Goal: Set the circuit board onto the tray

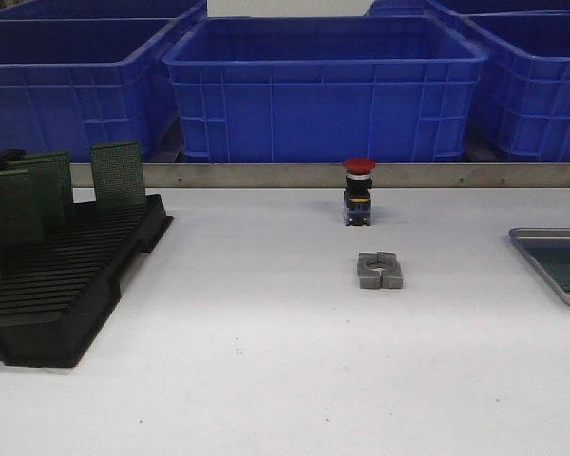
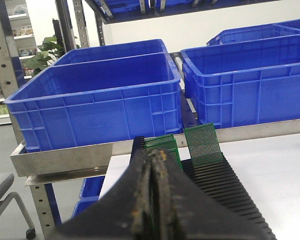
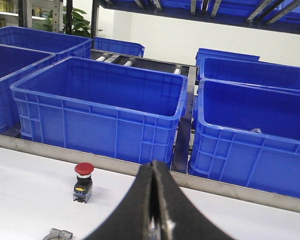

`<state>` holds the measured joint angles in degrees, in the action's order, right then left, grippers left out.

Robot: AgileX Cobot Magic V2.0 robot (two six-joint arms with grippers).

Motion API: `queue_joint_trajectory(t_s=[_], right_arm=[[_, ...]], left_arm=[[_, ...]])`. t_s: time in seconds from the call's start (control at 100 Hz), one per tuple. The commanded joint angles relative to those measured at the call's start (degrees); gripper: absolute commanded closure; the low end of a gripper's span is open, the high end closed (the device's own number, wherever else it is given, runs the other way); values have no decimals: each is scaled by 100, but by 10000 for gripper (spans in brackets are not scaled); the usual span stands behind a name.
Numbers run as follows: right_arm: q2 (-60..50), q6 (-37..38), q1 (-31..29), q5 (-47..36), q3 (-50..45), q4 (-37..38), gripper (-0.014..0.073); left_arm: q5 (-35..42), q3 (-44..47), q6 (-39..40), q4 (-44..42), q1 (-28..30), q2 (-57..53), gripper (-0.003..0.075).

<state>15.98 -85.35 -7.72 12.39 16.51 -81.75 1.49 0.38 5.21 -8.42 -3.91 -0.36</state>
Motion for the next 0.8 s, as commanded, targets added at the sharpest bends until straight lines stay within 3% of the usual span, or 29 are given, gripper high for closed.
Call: queue_joint_trajectory(t_s=[0.0,0.43,0.79], right_arm=[[43,-38,-1,-120,155,-119,662],[43,99,-1,-159,149,58,662],[43,2995,-1,-24,149,2872,662]], left_arm=[[416,1,62,22,14,-200,738],[416,1,62,22,14,-200,738],[416,1,62,22,14,-200,738]])
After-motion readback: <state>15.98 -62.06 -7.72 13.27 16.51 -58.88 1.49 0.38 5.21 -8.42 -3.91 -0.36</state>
